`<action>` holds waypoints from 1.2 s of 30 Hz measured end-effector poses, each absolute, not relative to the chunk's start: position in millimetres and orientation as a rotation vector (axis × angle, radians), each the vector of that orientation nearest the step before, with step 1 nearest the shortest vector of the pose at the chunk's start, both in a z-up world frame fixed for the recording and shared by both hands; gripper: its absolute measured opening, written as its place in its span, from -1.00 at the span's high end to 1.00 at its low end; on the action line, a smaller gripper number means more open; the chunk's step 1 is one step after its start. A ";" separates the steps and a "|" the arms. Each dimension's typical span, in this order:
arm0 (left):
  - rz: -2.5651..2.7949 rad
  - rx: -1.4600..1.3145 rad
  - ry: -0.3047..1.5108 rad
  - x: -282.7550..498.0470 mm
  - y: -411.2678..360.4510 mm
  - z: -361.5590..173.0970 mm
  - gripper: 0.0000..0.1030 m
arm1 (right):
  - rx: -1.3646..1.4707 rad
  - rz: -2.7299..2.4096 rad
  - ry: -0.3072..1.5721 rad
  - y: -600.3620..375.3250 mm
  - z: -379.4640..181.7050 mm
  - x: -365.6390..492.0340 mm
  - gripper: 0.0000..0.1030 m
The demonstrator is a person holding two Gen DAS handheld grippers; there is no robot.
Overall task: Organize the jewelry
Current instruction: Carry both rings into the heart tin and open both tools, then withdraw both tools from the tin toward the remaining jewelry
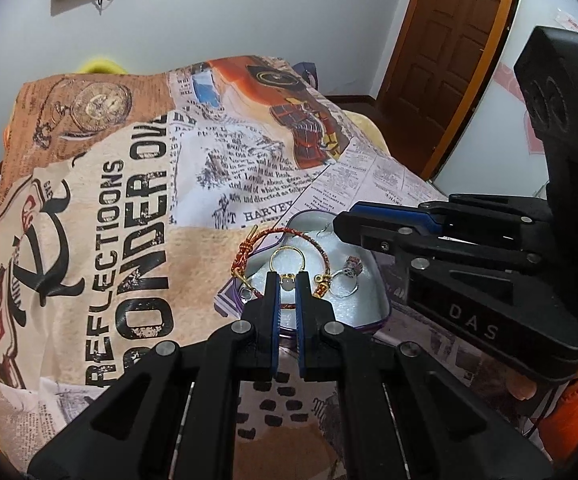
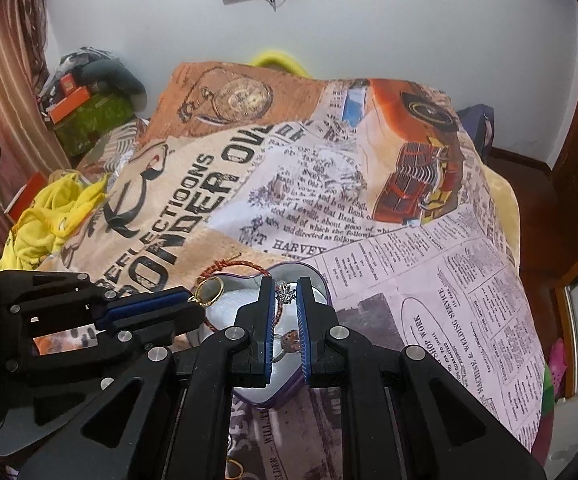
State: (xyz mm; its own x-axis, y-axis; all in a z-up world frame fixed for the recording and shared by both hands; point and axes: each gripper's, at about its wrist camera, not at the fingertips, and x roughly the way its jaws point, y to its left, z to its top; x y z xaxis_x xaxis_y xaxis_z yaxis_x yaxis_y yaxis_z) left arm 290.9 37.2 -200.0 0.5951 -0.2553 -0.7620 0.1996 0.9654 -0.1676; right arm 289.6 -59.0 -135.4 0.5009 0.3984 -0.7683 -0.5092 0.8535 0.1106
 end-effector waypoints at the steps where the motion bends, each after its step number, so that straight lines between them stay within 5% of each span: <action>1: -0.263 -0.070 0.899 291.8 37.6 -201.3 0.91 | -0.139 0.552 0.894 -59.0 -136.6 290.3 0.82; 12: -0.249 -0.056 0.896 290.4 37.2 -199.7 0.91 | -0.129 0.560 0.945 -60.6 -142.7 295.5 0.80; 17: -0.234 -0.054 0.894 286.2 39.7 -192.9 0.87 | -0.129 0.552 0.923 -63.7 -133.0 289.7 0.52; 21: -0.219 -0.054 0.879 278.0 42.7 -181.4 0.86 | -0.136 0.545 0.892 -66.5 -119.4 280.4 0.48; 27: -0.193 -0.047 0.835 257.5 46.7 -157.9 0.55 | -0.147 0.528 0.849 -72.6 -98.1 260.9 0.48; 36: -0.163 -0.047 0.805 222.4 50.3 -130.1 0.53 | -0.141 0.509 0.798 -86.8 -71.5 225.4 0.47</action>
State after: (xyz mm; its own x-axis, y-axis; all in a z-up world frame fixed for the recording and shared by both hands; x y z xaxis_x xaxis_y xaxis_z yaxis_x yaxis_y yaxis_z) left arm 222.4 50.3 -130.1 0.6816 -0.1631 -0.7134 0.1270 0.9864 -0.1041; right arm 225.4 -86.8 -71.5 0.5852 0.3826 -0.7150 -0.4864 0.8711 0.0680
